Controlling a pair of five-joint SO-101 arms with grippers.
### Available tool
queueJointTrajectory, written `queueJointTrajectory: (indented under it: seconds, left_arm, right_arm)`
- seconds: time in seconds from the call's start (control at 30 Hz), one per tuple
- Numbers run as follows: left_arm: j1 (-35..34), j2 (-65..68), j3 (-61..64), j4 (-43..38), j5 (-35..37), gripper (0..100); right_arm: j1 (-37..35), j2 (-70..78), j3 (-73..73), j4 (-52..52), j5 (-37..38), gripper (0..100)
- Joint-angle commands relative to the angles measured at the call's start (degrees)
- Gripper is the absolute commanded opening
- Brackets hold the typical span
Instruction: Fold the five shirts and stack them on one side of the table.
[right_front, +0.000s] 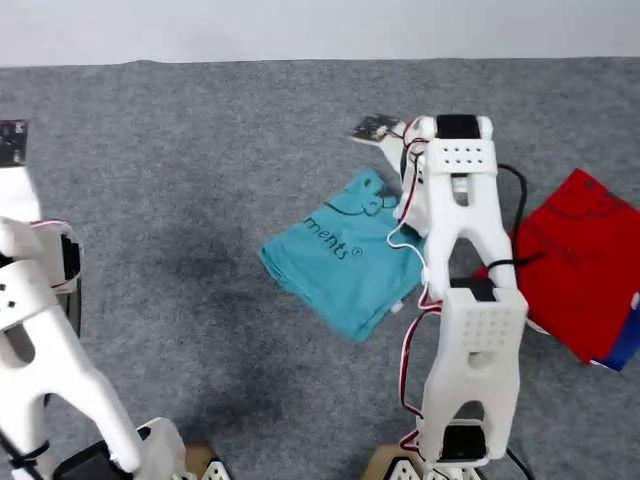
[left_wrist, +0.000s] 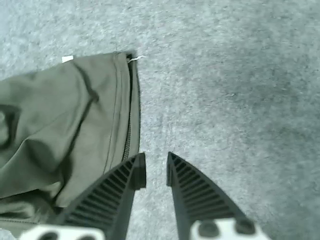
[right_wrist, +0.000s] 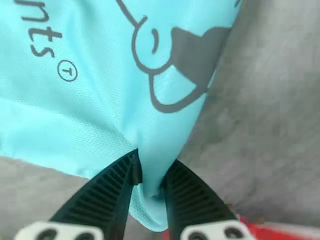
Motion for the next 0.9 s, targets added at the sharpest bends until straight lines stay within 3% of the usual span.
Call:
queueJointTrajectory:
  seconds: [0.0,0.23,0.37,0.47,0.67,0.83,0.87]
  left_arm:
    - [0.7,-1.8,-0.6,0.0,-0.3,8]
    - [0.5,-1.8,-0.5,1.1,-0.6,8]
    - [0.4,-1.8,-0.4,1.2,-0.6,8]
    - [0.6,-1.8,-0.4,1.2,-0.6,8]
    - [0.6,-1.8,-0.3,1.2,-0.6,8]
    - [0.4,-1.8,-0.4,2.1,-0.6,8]
    - [0.4,-1.8,-0.5,2.6,-0.6,8]
  right_arm:
    - [-2.7,3.0,-9.7,-2.8,6.1,0.9]
    - [-4.7,13.3,-22.4,-4.7,6.5,5.9]
    - [-3.6,13.9,-32.2,-1.6,-5.5,18.4]
    - [-3.7,13.8,-41.0,4.4,-13.8,20.6]
    - [-3.7,10.8,-43.3,6.4,-26.1,19.1]
    - [-5.4,1.2,-27.0,6.4,-30.3,0.2]
    - [-5.9,-1.5,-22.2,6.4,-30.9,1.1]
